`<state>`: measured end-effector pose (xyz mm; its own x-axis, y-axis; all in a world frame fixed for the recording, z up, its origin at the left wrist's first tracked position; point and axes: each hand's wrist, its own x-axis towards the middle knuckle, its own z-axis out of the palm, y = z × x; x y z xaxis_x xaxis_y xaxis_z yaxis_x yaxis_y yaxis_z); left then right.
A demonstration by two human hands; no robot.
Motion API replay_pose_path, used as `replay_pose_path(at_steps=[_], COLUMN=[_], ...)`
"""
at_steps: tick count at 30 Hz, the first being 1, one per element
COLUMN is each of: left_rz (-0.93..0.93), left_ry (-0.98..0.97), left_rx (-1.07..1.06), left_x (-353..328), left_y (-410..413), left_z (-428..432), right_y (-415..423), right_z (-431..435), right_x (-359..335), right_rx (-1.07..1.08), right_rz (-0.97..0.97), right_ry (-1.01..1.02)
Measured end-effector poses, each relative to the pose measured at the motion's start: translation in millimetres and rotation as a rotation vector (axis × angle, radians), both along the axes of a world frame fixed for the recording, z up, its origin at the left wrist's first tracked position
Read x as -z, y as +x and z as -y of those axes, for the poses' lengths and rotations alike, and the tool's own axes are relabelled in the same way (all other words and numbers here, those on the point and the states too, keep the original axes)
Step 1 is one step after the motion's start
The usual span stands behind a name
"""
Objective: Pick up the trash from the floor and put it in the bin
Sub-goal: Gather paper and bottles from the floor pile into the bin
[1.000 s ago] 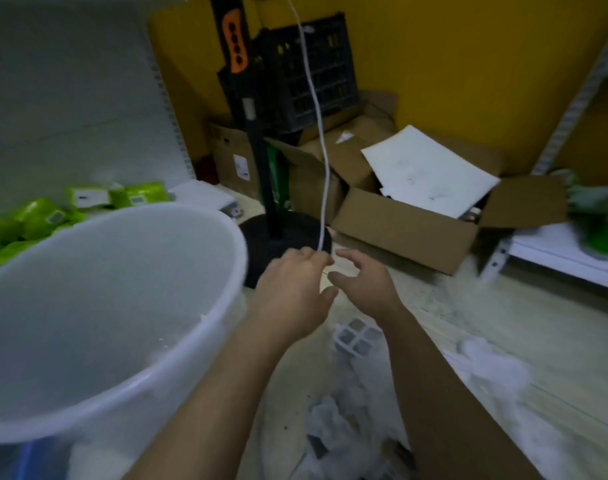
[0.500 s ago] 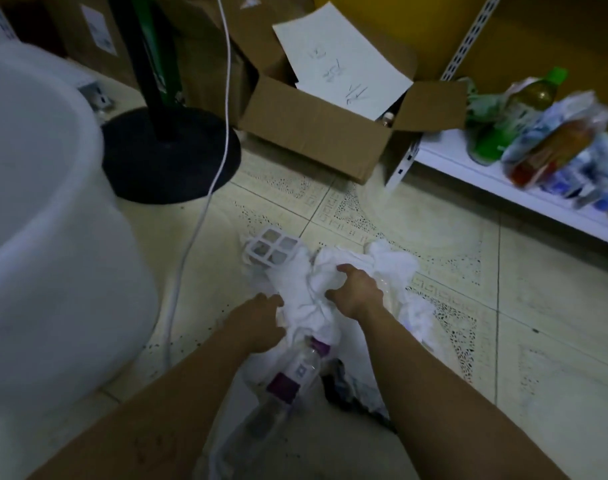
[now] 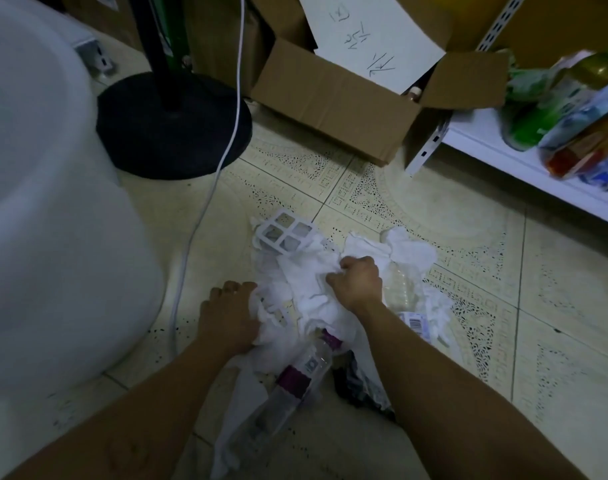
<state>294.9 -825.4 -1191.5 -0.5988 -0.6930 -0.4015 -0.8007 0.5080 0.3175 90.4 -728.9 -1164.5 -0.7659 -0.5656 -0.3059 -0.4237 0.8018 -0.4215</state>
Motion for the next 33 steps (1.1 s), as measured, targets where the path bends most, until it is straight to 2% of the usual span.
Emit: replay_pose_path(at_steps=[3,8,10,13,15,17,20,22,25,33], left_rz=[-0.035,0.006,0.097,0.222,0.249,0.101,-0.203,-0.238,-0.249,-0.432], left_ry=[0.036,0.015,-0.035,-0.128,-0.148,-0.051,0.232,0.304,0.314,0.123], left_rx=[0.001,0.105,0.161,0.218,0.21,0.107,-0.036,-0.005,0.024,-0.098], left_x=[3,5,5,4,1,-7,-24,-37,-52,-73], left_y=[0,-7,-8,-10,-12,-16,-23,-26,-29,-13], left_z=[6,4,-1,-3,0,5,14,19,26,21], right_y=[-2,0,6,17,23,25,25,27,28,39], right_z=[4,17,25,28,25,20,16,18,23,34], right_x=[-11,-40,-49,-53,-52,-49,-47,-52,-64,-81], right_rx=[0.07,0.12,0.111,0.001,0.02,0.093,0.137,0.17,0.238,0.171], right_rz=[0.116,0.17,0.254,0.354,0.465,0.592,0.632,0.752,1.0,0.79], right_ry=[-0.274,-0.516,-0.532,-0.454,-0.426,-0.43,-0.418,-0.474,-0.624,-0.487])
